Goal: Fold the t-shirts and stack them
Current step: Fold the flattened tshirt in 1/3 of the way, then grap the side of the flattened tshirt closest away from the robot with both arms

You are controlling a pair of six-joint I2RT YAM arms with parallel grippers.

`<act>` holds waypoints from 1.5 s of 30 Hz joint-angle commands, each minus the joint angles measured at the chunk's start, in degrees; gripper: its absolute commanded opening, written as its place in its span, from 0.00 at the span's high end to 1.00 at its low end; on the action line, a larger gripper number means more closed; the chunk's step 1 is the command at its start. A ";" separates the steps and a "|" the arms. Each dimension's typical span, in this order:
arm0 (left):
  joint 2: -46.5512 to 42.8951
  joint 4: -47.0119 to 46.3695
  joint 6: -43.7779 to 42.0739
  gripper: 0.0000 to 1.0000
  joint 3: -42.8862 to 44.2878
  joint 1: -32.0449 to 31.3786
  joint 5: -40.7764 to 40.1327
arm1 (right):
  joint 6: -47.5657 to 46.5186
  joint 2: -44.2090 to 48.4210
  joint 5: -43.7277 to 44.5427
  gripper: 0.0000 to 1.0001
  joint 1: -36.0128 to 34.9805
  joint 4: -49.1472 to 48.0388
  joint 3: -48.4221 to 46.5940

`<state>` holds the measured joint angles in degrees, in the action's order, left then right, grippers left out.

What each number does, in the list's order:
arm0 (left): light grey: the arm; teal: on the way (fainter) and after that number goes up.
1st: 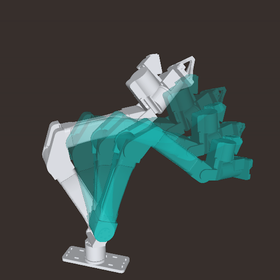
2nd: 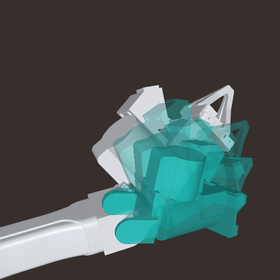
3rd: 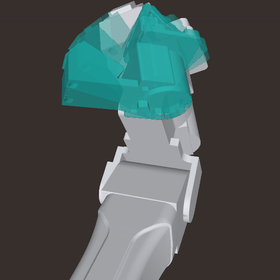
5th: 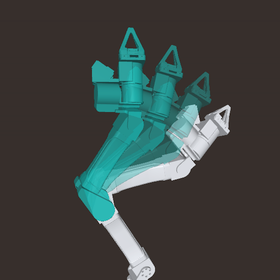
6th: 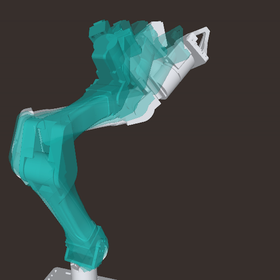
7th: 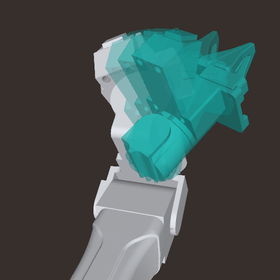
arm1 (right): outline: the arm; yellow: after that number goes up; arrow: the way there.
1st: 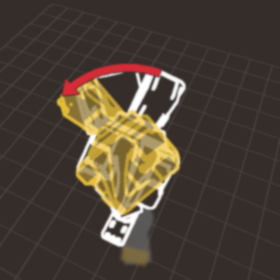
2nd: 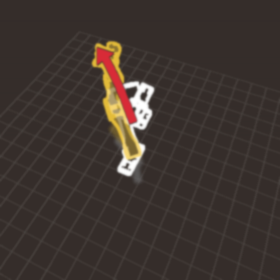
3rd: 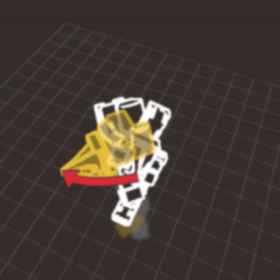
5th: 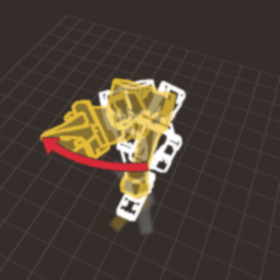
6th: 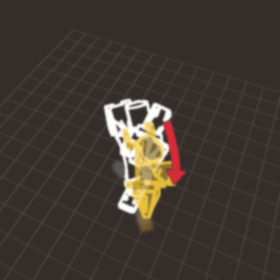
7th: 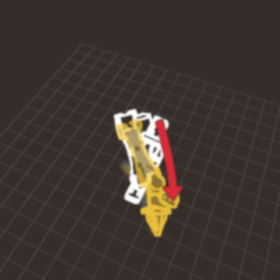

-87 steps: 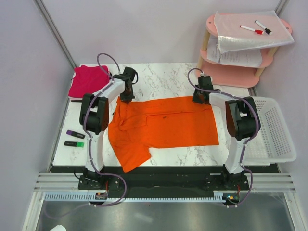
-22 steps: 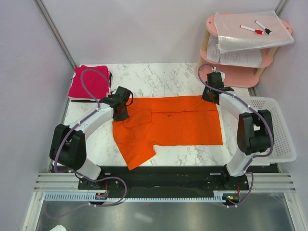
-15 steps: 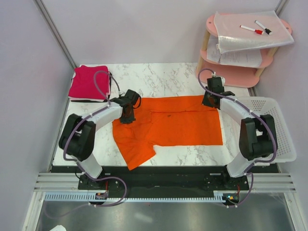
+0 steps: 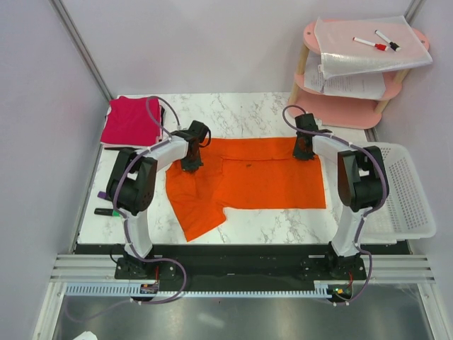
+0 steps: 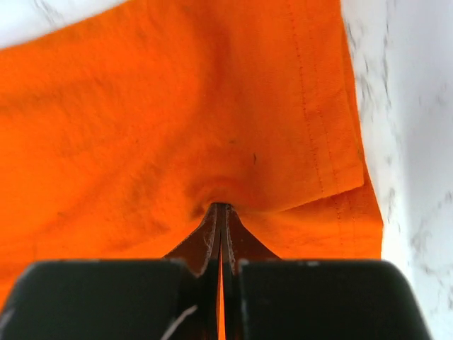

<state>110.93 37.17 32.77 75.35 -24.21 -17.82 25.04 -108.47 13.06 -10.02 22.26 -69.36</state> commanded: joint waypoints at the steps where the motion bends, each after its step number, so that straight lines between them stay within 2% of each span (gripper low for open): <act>1: 3.58 0.27 0.36 0.98 3.22 3.81 -0.02 | 0.19 -8.15 1.53 1.00 -0.09 1.46 -5.95; 7: 4.99 0.89 -1.31 0.98 7.35 7.33 0.42 | -0.25 -14.49 1.71 1.00 -0.17 2.00 -13.77; 11: 2.02 0.54 -3.77 0.98 9.64 7.77 0.68 | -1.83 -13.45 -0.49 1.00 -0.09 0.86 -15.81; 16: -10.28 -2.79 -4.56 0.98 5.08 7.42 2.61 | -0.96 1.92 -2.60 1.00 -0.09 -3.71 -9.31; 17: -15.09 -3.59 -4.47 0.98 3.68 7.51 3.75 | -0.69 4.20 -3.21 0.98 -0.17 -3.63 -7.30; 20: -21.27 -5.08 -3.34 0.95 -2.12 6.98 7.27 | 0.27 12.73 -3.92 0.92 -0.17 -3.02 -2.21; 22: -27.15 -5.88 -1.32 0.89 -7.92 6.37 8.24 | 1.15 18.36 -4.09 0.88 -0.09 -1.53 0.62; 23: -28.92 -6.31 -0.61 0.86 -10.03 5.58 8.94 | 2.11 20.12 -4.36 0.76 -0.17 -0.82 3.42; 25: -34.80 -6.76 1.06 0.73 -16.27 4.61 9.91 | 2.82 25.04 -4.71 0.60 -0.09 1.10 6.33; 26: -37.00 -6.76 1.85 0.63 -18.29 4.00 10.00 | 3.96 26.71 -5.06 0.55 0.09 1.99 9.22; 27: -40.50 -6.76 3.77 0.48 -22.05 3.82 10.26 | 4.58 29.69 -6.37 0.47 0.26 2.43 10.72; 28: -42.36 -6.67 4.66 0.44 -23.83 3.82 11.31 | 5.02 31.02 -6.99 0.40 0.44 3.57 12.31; 29: -44.03 -6.67 5.62 0.37 -25.41 3.64 12.02 | 5.63 32.16 -7.52 0.38 0.44 4.10 14.93; 32: -49.31 -5.71 9.40 0.32 -30.96 2.85 13.52 | 7.04 35.33 -7.87 0.25 0.44 7.61 19.07; 38: -51.96 -2.90 13.63 0.29 -35.88 1.10 12.90 | 11.08 37.89 -8.58 0.22 0.70 10.78 26.89; 45: -52.05 -1.04 15.21 0.19 -40.89 -0.84 11.23 | 13.46 39.12 -0.15 0.21 0.70 10.70 29.81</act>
<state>59.68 34.63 44.23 37.12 -24.01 -5.56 35.86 -70.89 6.68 -9.52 33.47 -39.81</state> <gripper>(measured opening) 0.790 0.786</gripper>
